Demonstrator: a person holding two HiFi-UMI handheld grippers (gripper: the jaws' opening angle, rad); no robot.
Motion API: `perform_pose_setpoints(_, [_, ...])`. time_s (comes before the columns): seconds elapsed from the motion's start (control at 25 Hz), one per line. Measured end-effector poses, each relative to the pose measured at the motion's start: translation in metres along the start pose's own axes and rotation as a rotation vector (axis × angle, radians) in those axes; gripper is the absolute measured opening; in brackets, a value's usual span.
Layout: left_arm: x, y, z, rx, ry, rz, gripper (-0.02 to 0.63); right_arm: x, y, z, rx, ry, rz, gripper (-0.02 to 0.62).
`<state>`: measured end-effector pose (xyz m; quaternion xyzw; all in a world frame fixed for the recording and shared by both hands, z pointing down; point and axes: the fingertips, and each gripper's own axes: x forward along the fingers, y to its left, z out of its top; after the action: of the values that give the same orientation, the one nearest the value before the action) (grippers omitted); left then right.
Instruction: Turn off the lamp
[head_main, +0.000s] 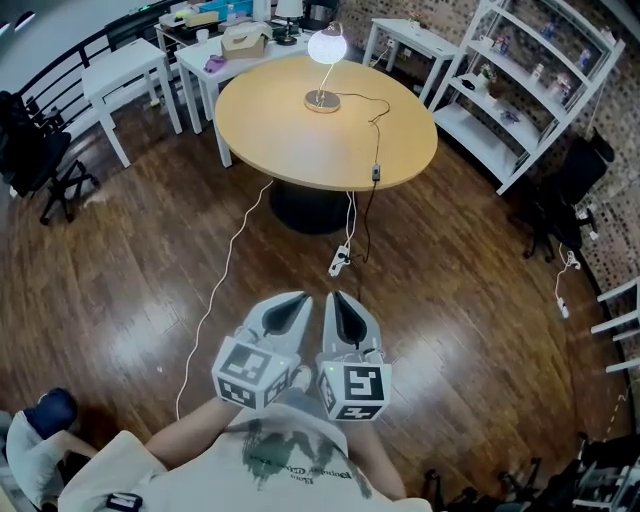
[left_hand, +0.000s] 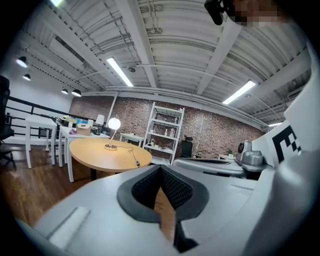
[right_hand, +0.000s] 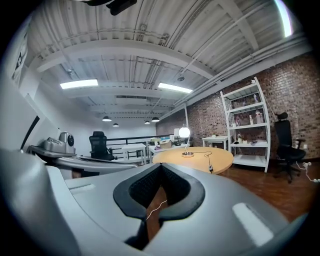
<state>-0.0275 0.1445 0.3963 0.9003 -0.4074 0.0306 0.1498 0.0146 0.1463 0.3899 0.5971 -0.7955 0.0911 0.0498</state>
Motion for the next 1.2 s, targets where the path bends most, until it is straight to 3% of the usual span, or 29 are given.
perform_pose_setpoints(0.44, [0.085, -0.007, 0.016, 0.029, -0.001, 0.005, -0.006, 0.044, -0.071, 0.011, 0.01, -0.002, 0.02, 0.0])
perform_pose_setpoints(1.2, [0.165, 0.018, 0.024, 0.038, -0.005, 0.021, -0.006, 0.105, -0.129, 0.016, 0.006, 0.003, 0.016, 0.0])
